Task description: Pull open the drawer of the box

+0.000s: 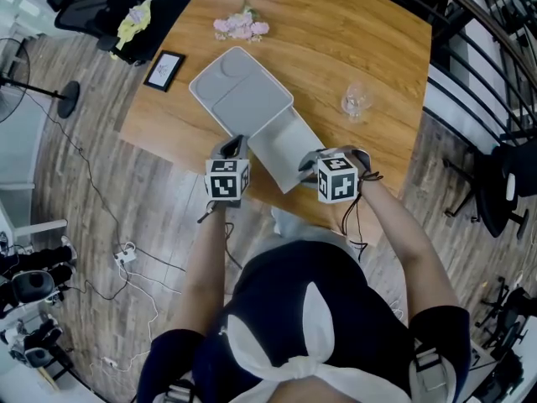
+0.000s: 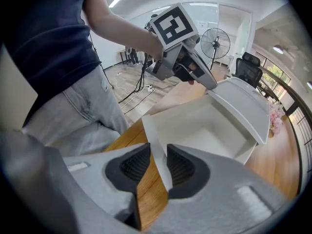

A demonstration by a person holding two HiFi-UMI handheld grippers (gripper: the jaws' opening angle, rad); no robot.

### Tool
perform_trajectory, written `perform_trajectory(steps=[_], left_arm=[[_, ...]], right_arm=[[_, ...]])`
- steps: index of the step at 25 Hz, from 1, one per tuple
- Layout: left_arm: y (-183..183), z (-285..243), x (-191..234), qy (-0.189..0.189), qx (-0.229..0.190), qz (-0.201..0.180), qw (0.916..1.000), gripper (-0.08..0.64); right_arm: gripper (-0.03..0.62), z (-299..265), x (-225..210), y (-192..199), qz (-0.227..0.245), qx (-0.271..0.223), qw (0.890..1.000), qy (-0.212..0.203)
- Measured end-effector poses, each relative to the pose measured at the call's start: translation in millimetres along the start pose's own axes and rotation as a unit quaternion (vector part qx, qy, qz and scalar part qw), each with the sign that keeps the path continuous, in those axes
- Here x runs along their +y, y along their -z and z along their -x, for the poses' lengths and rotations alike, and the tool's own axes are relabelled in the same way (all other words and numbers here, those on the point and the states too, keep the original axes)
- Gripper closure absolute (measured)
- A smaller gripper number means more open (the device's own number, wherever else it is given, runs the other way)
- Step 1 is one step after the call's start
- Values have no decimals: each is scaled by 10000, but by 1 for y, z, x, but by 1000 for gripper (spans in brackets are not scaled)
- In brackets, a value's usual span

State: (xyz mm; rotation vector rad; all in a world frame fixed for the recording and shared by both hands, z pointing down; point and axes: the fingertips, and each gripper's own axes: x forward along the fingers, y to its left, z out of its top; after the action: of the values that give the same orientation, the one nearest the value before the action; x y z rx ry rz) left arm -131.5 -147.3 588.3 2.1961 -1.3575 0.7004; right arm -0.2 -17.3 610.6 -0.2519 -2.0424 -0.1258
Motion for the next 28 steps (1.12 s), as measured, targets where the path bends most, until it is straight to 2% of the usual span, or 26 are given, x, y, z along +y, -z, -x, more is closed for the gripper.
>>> perform_trajectory(steps=[8,14,28], left_arm=[[-1,4,-2,-72,9,30,10000,541],[4,2,-3,-46,84,-165,9998,541],[0,4,-7,-210,122,-264,9994,541]], right_arm=[[485,1,13,8,-44,13,10000,18],[483,1,20,12,-85,53,9999,8],[482,-1,39,20,-158,38,9999,9]])
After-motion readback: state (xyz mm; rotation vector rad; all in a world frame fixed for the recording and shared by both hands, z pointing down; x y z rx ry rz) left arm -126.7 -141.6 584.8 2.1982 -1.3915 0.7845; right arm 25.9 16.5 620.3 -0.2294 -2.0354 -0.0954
